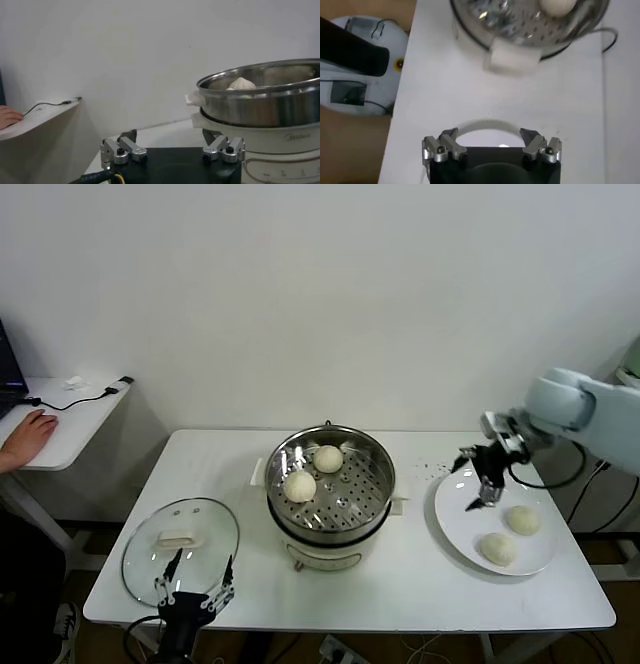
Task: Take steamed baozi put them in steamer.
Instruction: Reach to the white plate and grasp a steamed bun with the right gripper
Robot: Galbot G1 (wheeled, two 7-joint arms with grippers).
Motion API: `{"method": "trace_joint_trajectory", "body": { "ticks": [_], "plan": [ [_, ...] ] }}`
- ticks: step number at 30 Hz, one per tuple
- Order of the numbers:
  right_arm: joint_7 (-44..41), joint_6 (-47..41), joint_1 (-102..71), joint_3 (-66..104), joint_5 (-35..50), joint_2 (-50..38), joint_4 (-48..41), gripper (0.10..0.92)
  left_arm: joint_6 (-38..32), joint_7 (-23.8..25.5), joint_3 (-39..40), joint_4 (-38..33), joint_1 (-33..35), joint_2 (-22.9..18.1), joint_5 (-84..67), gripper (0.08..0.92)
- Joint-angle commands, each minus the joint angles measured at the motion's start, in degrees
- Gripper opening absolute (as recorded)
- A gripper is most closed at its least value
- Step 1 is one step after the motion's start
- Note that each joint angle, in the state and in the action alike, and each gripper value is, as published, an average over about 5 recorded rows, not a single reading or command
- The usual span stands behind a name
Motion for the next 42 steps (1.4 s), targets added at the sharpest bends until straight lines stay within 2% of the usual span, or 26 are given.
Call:
{"method": "trace_joint_trajectory", "body": {
  "ticks": [1, 14, 28, 33, 38, 42],
  "plan": [
    [-0.87, 2.23, -29.06, 22.77, -16.15, -8.09, -4.39, 0.823, 0.06, -0.12, 0.07, 0.19, 0.17, -0.58, 1.01, 0.823],
    [0.06, 3.41, -30.88, 24.71, -18.56, 1.17, -14.21, 0.823, 0.16, -0.33, -0.23, 1.25, 0.07, -0.99, 1.35, 0.823],
    [-0.09, 3.59, -30.91, 24.72, -18.22, 5.79, -17.29, 0.822, 0.24, -0.54, 0.21, 2.05, -0.14, -1.21, 1.72, 0.823],
    [-0.63, 3.62, -30.52, 24.57, -17.49, 5.99, -17.44, 0.781, 0.00, -0.60, 0.26, 2.28, 0.19, -1.27, 1.95, 0.823],
    [-1.08, 3.62, -29.69, 24.10, -16.95, 6.17, -17.62, 0.666, -0.07, -0.64, 0.23, 2.26, 0.26, -1.27, 1.90, 0.823],
    [-1.45, 3.68, -28.68, 23.57, -16.17, 6.07, -17.54, 0.635, -0.10, -0.66, 0.19, 2.17, 0.36, -1.24, 1.85, 0.823]
  ]
}}
